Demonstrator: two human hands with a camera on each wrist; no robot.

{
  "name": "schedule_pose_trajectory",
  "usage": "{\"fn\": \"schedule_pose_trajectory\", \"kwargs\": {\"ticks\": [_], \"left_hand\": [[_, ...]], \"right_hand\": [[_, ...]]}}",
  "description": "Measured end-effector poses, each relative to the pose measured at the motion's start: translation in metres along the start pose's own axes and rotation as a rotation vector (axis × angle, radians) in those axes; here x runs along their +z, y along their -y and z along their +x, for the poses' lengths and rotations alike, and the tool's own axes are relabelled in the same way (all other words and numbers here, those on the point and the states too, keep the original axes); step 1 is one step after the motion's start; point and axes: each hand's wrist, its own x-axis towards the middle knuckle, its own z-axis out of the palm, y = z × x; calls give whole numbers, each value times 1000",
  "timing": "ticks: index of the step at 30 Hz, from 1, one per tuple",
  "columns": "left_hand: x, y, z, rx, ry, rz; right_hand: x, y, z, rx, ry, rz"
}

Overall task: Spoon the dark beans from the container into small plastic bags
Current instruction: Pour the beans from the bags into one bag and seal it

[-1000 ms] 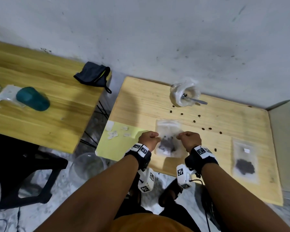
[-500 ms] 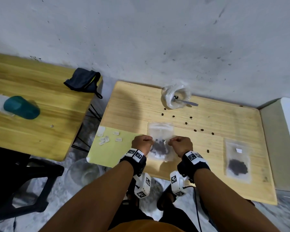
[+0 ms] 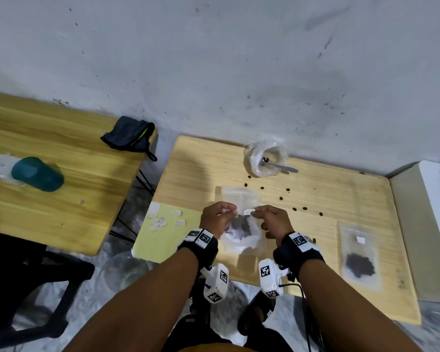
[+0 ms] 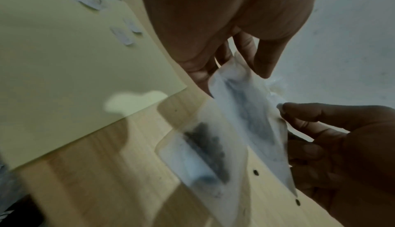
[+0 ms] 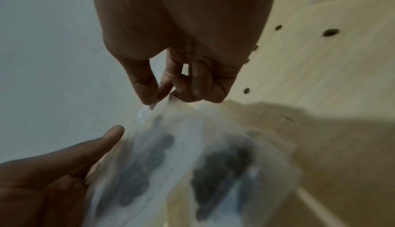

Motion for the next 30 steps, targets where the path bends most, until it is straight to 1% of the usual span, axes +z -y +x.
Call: {"fn": "schedule_pose_trajectory", "kwargs": {"ticks": [4, 8, 12, 14, 16, 19, 21, 24, 28, 30], "left_hand": [[-2, -31, 4, 77, -2, -35], [-9, -64, 9, 154, -25, -80], [-15, -82, 17, 163, -42, -83], [-17, -85, 21, 200, -66, -61], [-18, -87, 23, 249, -85, -45], [-17, -88, 23, 278, -88, -35], [-16, -88, 23, 306, -82, -13], [-13, -87, 22, 317, -71, 10], [-10, -84, 22, 292, -44, -23], [-11, -83, 24, 247, -35, -58]], "right_hand": [[1, 30, -5, -135, 35, 13], [-1, 60, -6, -256, 32, 2], [0, 78, -8, -332, 43, -5], [0, 82, -9, -377, 50, -11], [1, 84, -7, -428, 21, -44], [6, 86, -3, -519, -83, -65], [10, 89, -4, -538, -133, -85], [17, 94, -5, -503, -163, -88], [22, 95, -7, -465, -155, -61], [24, 95, -10, -470, -140, -64]]}}
